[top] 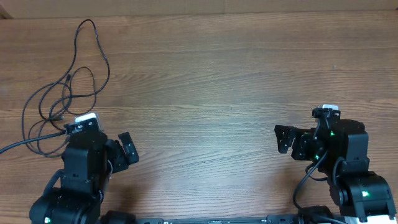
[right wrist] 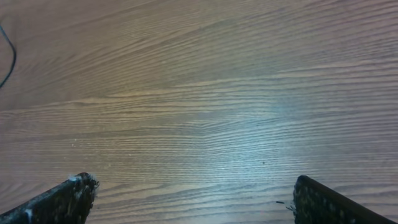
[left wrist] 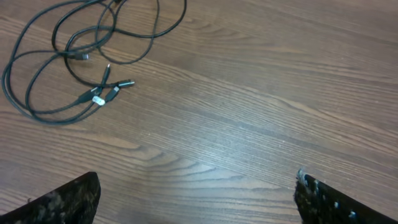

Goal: Untangle cables

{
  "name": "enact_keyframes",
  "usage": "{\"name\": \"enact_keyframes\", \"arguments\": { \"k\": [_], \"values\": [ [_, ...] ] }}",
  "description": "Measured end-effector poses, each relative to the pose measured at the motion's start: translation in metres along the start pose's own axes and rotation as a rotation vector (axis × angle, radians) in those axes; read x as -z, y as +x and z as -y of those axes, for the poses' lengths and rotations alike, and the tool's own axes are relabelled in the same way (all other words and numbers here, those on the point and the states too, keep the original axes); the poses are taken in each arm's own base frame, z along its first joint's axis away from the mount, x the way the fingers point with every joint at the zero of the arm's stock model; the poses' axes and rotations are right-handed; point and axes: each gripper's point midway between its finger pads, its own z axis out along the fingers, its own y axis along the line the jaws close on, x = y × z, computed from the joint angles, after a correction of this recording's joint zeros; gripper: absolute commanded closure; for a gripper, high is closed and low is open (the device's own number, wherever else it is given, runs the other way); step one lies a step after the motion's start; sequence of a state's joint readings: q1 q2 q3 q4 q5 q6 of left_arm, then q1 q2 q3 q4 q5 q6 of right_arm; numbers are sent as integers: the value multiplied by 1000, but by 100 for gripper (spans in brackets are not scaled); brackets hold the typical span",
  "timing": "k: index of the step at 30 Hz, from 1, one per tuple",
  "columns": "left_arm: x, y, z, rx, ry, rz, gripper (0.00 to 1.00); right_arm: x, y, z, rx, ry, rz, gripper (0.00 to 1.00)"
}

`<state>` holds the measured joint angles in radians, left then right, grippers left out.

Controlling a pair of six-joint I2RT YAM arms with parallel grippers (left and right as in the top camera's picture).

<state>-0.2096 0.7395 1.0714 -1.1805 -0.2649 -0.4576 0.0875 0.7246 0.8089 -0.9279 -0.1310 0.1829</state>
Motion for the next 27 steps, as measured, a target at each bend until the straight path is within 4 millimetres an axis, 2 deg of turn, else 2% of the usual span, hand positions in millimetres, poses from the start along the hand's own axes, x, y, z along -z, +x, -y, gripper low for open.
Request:
{"name": "enact_keyframes", "arguments": {
  "k": [5,12,27],
  "values": [
    [-1,0,-1,8,-6,0,0,0,1,1,-1,3,-4,0],
    [-1,0,-1,11,-9,2,0,1,18,5,-11,20,-72,0],
    [-1,0,-1,11,-10,1,1,0,14,4,-9,15,-55,0]
  ]
}}
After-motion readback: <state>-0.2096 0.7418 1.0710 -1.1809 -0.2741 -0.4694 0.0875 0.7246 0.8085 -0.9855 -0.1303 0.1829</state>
